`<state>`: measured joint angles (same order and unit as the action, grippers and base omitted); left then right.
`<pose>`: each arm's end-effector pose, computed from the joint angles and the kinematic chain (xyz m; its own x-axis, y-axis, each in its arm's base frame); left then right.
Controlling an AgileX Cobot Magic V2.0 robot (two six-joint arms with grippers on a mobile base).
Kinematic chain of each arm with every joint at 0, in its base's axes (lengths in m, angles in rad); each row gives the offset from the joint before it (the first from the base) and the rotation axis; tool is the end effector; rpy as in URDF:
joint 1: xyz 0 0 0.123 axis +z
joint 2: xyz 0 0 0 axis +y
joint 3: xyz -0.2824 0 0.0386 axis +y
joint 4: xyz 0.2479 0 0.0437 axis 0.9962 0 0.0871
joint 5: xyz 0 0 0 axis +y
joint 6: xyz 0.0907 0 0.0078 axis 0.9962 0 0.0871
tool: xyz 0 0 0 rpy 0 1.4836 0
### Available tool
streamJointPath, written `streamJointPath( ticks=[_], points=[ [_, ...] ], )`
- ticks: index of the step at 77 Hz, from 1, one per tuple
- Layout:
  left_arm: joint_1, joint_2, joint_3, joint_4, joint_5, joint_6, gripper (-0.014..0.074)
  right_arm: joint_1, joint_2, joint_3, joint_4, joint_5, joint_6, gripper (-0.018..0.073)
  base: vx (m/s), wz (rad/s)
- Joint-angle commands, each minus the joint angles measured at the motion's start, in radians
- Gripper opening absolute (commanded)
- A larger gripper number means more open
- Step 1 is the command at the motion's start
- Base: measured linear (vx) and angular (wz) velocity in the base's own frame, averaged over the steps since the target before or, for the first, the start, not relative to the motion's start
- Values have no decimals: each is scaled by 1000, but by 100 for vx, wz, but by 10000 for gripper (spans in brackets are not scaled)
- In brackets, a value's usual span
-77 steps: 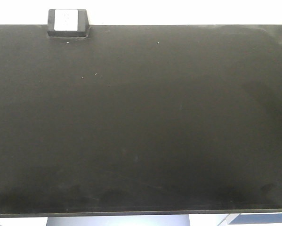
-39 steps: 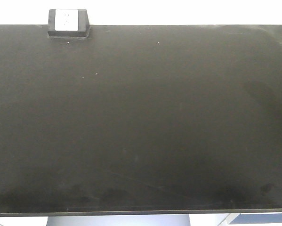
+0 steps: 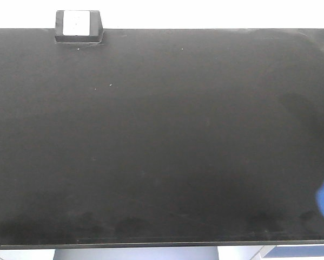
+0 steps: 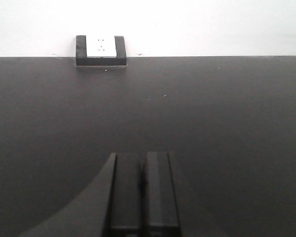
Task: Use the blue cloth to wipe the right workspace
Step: 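Lower the right gripper with the cloth toward the bench surface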
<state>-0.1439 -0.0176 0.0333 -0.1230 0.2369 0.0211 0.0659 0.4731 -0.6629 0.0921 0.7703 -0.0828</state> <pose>0.0543 -0.0105 0.1815 -0.1773 -0.0736 -0.9814 0.1548 0.9827 -0.1017 0.0809 0.0112 0.3328 -0.4686 -0.0475 -0.8822 -0.1299 0.9914 0.0156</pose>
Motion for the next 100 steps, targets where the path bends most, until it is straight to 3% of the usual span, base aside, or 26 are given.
streamJointPath(
  ticks=[1, 27, 48, 63, 81, 91, 100],
  points=[
    [-7, 0, -25, -5, -82, 1, -6, -2, 111, -27, 73, -134, -26, -4, 0, 0],
    [-7, 0, -25, -5, -82, 1, -6, -2, 646, -27, 213, -383, -320, -4, 0, 0],
    [-7, 0, -25, -5, -82, 1, -6, -2, 983, -27, 238, -492, -403, -4, 0, 0],
    [-7, 0, -25, -5, -82, 1, -6, -2, 1085, -27, 237, -556, -404, -4, 0, 0],
    [-7, 0, -25, -5, -82, 1, -6, 1, 1171, -27, 238, -539, -404, -4, 0, 0],
    [-7, 0, -25, -5, -82, 1, -6, 85, 1176, -27, 263, -537, -404, -4, 0, 0],
    [-7, 0, -25, -5, -82, 1, -6, 258, 1176, -27, 308, -551, -433, -4, 0, 0]
  ],
)
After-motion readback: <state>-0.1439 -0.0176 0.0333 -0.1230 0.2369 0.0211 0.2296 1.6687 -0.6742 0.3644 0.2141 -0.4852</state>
